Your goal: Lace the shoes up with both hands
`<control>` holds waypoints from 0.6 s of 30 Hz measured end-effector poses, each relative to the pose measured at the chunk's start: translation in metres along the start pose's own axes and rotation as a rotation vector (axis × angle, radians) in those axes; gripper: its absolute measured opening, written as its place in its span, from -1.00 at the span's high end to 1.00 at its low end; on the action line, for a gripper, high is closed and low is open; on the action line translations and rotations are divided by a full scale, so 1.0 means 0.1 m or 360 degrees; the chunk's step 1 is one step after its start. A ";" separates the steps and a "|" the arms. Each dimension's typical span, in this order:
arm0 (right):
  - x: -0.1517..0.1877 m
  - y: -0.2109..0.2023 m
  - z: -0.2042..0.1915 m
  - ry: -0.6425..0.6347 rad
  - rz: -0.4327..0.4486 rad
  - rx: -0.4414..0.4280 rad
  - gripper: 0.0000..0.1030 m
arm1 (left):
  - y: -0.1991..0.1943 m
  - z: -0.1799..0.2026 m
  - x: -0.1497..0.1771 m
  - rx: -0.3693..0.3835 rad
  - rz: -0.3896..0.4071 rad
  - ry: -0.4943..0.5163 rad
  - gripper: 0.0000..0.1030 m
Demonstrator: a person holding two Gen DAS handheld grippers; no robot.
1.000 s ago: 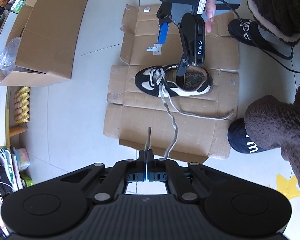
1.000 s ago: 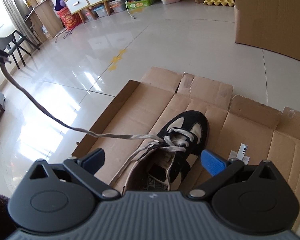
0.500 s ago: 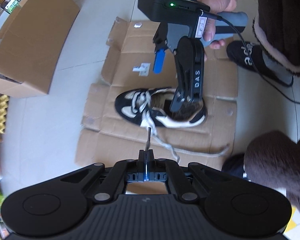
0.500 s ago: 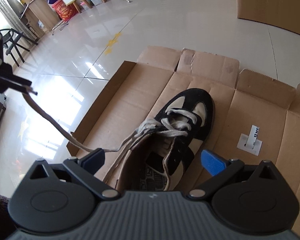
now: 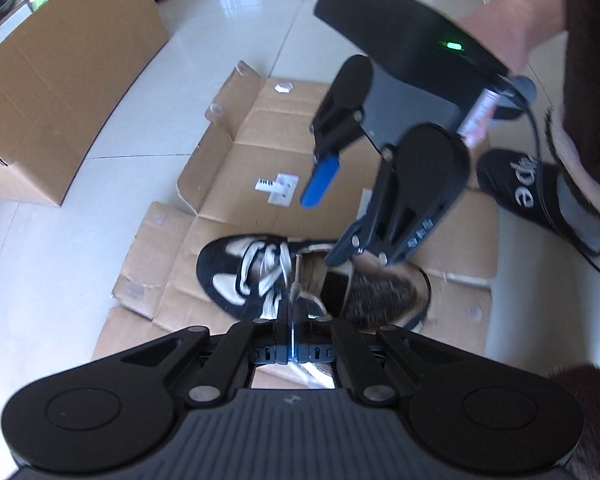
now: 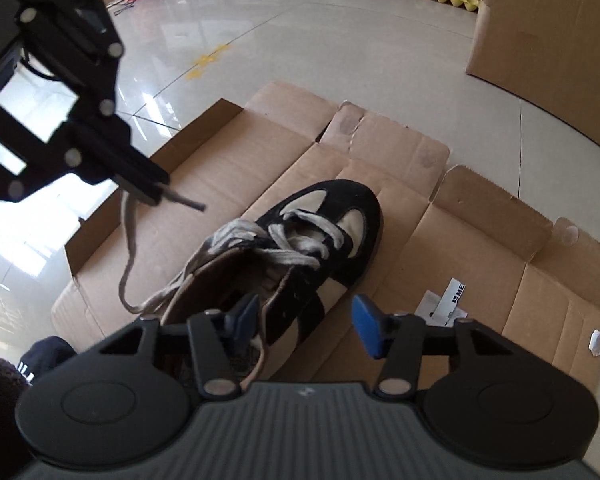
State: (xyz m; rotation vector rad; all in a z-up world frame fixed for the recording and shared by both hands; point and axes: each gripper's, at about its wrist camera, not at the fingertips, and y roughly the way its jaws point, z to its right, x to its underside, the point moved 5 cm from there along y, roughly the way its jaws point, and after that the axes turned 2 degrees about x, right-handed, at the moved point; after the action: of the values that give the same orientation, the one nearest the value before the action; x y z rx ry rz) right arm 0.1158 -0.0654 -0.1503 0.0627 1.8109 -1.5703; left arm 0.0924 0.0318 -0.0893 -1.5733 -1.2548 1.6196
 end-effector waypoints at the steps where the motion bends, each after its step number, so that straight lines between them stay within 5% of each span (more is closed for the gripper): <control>1: 0.00 0.00 -0.01 -0.0019 0.0003 0.0002 0.11 | 0.04 0.00 0.00 0.0005 0.0008 -0.0014 1.00; 8: -0.04 0.10 -0.03 -0.0130 0.0015 -0.0031 0.49 | 0.33 0.02 0.06 0.0016 0.0072 -0.0167 1.00; 18: 0.02 0.13 0.24 0.0076 0.0020 -0.0130 0.60 | 0.45 -0.01 0.09 -0.0039 0.0178 -0.0434 1.00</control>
State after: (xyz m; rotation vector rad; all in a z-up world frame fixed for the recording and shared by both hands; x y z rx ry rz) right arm 0.1322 -0.0835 -0.1621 0.0736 1.9065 -1.4962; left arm 0.1013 0.0216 -0.1333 -1.4973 -1.3481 1.9487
